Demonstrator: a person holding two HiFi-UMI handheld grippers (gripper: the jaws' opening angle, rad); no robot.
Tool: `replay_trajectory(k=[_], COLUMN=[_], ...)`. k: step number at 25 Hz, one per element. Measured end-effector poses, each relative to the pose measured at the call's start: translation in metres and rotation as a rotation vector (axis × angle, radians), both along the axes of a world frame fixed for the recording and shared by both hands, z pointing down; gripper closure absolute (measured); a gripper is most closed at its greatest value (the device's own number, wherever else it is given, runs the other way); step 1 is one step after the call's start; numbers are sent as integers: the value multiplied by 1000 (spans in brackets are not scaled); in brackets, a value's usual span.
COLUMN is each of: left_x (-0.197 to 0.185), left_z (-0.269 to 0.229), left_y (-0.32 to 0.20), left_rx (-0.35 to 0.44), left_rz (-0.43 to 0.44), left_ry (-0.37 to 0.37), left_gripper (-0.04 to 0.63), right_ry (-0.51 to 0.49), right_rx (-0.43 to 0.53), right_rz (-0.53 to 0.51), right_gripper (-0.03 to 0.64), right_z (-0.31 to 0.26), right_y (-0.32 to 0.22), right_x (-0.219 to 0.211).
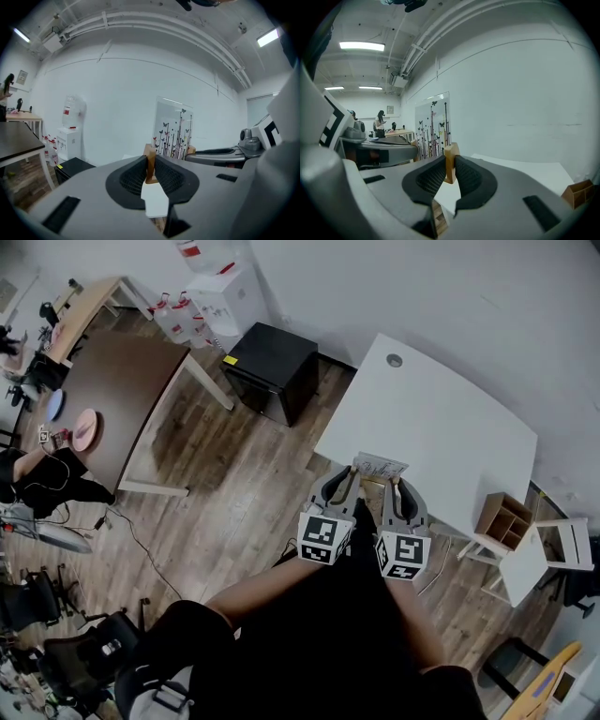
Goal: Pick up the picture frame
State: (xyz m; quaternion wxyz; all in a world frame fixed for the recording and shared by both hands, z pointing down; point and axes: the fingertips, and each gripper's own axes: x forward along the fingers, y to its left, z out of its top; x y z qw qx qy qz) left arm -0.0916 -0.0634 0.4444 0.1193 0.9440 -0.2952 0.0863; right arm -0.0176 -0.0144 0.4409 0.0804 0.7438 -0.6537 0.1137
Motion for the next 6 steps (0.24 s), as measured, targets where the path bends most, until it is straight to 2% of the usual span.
replay_trajectory(k=[6], left_x=[-5], left_z=[-3], left_y=[3], left_rx=[16], left_rz=[2], left_ry=[8], left_gripper=[535], right_ry=[-12], right_rx=[27], right_rz=[1], right_gripper=[540], right_z=[-5], right_y=[4], right_x=[-6])
